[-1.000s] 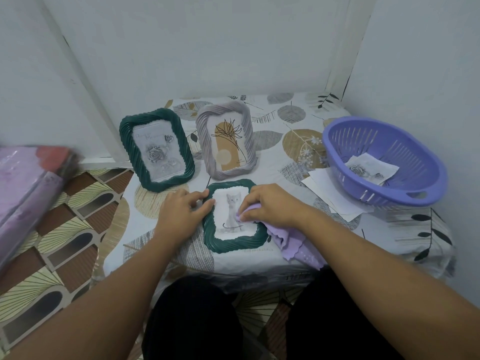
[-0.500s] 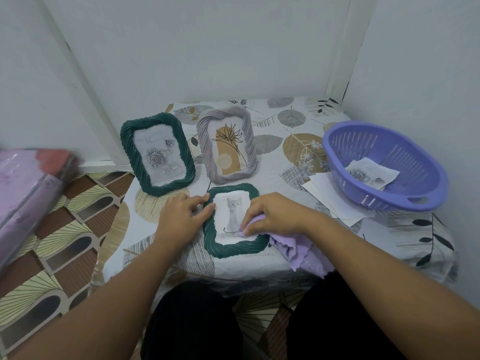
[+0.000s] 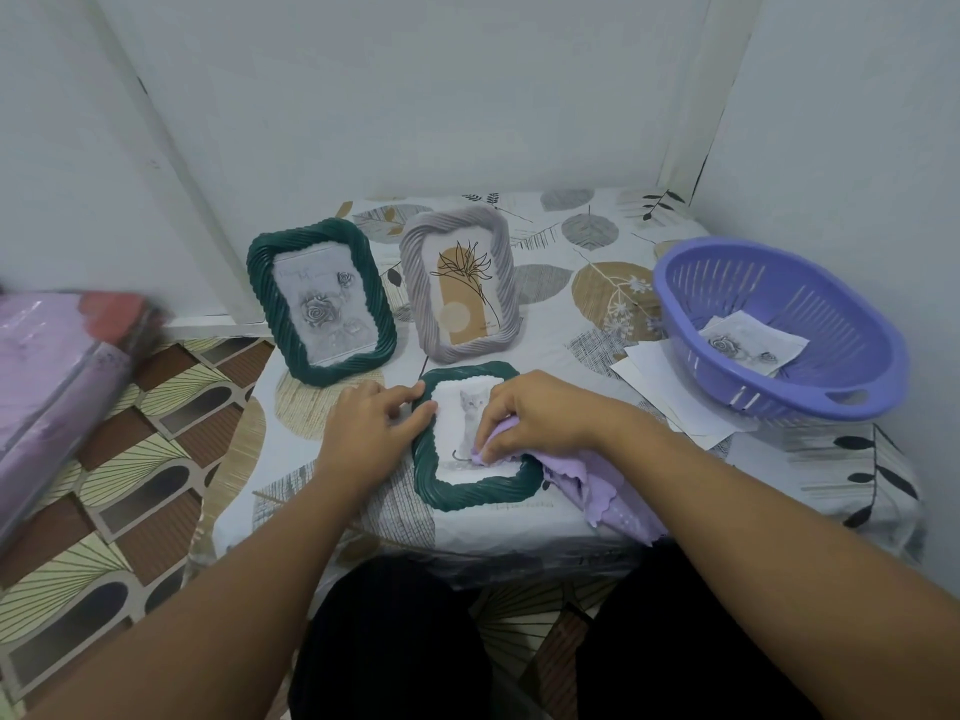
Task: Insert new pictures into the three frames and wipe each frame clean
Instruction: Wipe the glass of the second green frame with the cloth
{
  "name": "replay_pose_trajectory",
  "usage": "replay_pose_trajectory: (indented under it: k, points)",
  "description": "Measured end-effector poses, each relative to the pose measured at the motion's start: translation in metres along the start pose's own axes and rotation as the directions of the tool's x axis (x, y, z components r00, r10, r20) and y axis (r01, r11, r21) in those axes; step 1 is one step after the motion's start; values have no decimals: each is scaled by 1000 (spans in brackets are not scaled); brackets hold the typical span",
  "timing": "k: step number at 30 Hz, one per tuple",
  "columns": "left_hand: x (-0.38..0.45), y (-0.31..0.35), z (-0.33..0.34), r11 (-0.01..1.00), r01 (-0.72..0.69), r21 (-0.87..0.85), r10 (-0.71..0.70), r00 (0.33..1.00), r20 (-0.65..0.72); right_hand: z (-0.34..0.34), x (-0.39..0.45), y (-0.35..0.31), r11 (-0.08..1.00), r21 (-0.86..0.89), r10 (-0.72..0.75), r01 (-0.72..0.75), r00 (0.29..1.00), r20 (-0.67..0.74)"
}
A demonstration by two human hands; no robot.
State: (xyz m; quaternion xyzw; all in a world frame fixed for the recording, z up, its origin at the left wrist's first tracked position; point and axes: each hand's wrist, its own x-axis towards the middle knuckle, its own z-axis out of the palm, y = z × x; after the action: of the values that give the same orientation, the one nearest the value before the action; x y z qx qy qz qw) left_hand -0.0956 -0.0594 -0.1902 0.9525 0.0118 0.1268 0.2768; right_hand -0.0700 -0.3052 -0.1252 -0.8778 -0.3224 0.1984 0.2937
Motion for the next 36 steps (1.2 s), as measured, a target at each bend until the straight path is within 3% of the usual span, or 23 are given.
replay_pose_trajectory:
  k: [6, 14, 19, 26, 31, 33, 36]
  points:
    - [0, -1, 0, 1000, -1, 8, 1, 1000, 0, 10, 20, -18, 997, -54, -46, 47, 999, 23]
    - [1, -1, 1, 1000, -1, 24, 1, 1000, 1, 15, 23, -11, 998, -40, -61, 57, 992, -106]
    - [0, -1, 1, 1000, -4, 25, 4, 1000, -2, 2, 10, -5, 998, -55, -27, 29, 999, 34]
    - [1, -2, 1, 1000, -10, 23, 10, 1000, 1, 25, 34, -14, 997, -77, -31, 14, 973, -227]
    - [-1, -1, 0, 1000, 3, -3, -3, 1000, -4, 20, 20, -15, 997, 30, -67, 67, 998, 4]
    - [-1, 0, 0, 1000, 3, -4, -3, 1000, -4, 20, 22, -11, 998, 2, -68, 68, 996, -49]
    - [-1, 0, 0, 1000, -9, 2, 9, 1000, 0, 22, 36, -8, 997, -80, -20, 1, 971, -239]
